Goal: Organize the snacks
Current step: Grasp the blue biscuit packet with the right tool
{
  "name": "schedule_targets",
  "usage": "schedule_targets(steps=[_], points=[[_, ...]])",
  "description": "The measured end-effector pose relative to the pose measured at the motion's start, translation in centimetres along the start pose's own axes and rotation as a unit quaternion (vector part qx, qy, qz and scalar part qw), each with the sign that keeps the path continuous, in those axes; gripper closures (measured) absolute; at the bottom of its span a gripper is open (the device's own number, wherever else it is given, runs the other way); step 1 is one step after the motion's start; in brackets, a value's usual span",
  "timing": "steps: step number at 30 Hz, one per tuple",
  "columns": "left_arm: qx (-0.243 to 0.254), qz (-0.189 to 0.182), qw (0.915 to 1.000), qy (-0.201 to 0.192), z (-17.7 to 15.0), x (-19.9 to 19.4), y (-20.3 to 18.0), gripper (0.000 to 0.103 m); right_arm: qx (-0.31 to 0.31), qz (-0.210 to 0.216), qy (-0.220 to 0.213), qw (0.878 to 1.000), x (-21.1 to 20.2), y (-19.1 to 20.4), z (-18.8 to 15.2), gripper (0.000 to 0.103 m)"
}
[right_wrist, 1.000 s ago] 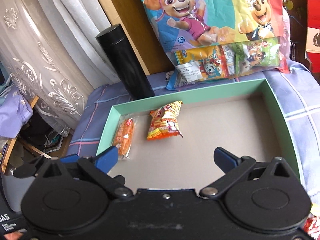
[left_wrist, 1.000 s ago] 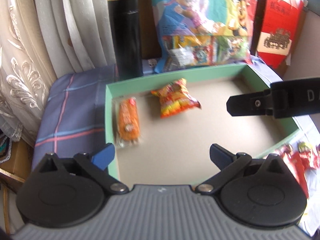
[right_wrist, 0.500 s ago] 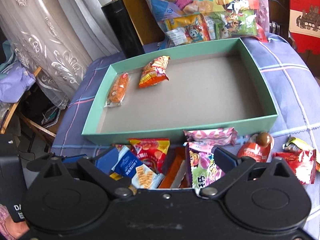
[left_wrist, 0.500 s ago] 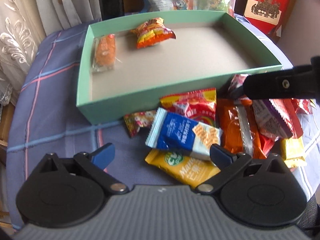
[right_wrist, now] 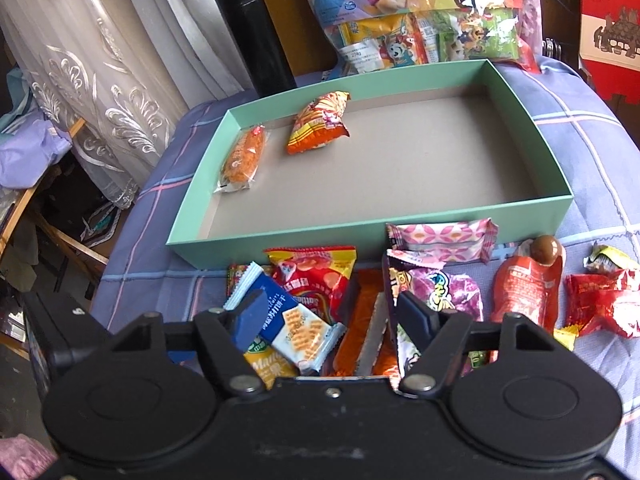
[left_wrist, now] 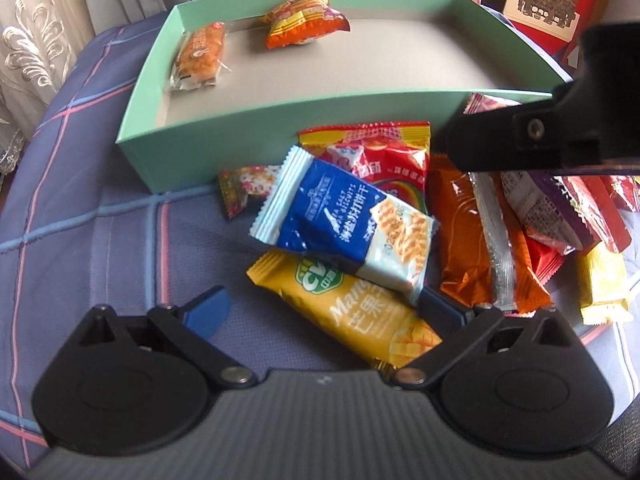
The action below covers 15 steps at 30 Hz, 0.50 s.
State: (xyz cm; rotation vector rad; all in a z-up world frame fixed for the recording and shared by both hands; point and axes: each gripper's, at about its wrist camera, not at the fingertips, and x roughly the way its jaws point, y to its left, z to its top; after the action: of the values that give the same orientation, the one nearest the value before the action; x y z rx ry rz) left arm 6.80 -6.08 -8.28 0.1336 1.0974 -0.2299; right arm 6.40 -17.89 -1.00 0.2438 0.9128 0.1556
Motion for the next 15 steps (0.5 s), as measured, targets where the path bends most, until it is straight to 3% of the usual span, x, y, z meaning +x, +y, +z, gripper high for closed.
schedule_targets(steps=[9, 15], points=[[0.003, 0.032, 0.9994, -0.013, -1.0, -1.1, 5.4, 0.000, -0.028, 0.017, 0.012, 0.999, 1.5, 2.4, 0.4, 0.038], [-0.035, 0.045, 0.9983, -0.013, -1.3, -1.3, 9.9, 0.000, -0.062, 0.035, 0.044, 0.996, 4.3, 5.3, 0.2, 0.043]])
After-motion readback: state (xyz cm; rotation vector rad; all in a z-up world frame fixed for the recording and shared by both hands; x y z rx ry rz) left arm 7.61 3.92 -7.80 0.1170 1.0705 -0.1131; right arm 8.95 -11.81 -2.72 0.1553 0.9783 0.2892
